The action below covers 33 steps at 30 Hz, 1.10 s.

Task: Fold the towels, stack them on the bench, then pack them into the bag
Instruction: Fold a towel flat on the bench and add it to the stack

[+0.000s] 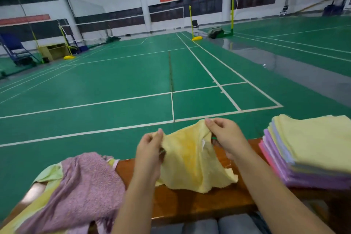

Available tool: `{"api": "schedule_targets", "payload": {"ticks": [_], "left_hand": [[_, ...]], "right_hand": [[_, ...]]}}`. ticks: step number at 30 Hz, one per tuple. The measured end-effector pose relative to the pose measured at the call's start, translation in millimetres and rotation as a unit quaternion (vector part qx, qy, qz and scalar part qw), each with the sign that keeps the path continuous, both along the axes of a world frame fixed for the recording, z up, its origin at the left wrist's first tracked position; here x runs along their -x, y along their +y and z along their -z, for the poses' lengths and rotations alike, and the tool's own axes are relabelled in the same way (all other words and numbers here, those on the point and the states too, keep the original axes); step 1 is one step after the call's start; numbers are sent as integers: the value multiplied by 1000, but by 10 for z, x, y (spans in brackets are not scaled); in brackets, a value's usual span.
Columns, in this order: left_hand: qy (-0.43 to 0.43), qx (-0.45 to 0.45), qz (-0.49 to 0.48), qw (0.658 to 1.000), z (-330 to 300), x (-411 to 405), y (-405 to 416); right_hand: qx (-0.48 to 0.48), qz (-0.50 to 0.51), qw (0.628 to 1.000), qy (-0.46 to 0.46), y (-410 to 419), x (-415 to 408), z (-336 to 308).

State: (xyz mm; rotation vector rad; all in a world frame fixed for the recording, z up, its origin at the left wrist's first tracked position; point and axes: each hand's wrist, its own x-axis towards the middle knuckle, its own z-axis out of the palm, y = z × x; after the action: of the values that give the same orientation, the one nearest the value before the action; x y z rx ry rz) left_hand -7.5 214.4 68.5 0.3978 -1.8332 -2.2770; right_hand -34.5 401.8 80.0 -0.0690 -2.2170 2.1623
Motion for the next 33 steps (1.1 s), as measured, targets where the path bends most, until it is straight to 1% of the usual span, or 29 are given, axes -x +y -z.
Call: {"api": "schedule_targets", "payload": {"ticks": [3,7,10,14,20,25,30,32,33], "left_hand": [[-14,35,62,997,157,-215,320],[-2,129,84,988,237,-333,391],[15,193,99,976,233,-427,391],[59,235,87,966,212,-493,416],[91,238,86,963,193,-547,450],[93,230,72,966,168,-573,473],[92,232,74,966,165,-572,477],[91,226,92,965,148,-572,474],[87,208,113,968,137,-578,482]], "right_hand": [[-83,-21,996,26,-203,-249,192],[-152,-16,987,57,-254,-449,263],[-166,-20,984,62,-253,-517,269],[-190,-5,977,99,-265,-566,280],[-210,26,965,154,-229,-613,278],[-229,14,957,178,-254,-653,273],[-272,-29,946,172,-246,-711,234],[-273,-29,947,167,-213,-713,230],[-270,-24,948,168,-183,-701,233]]}}
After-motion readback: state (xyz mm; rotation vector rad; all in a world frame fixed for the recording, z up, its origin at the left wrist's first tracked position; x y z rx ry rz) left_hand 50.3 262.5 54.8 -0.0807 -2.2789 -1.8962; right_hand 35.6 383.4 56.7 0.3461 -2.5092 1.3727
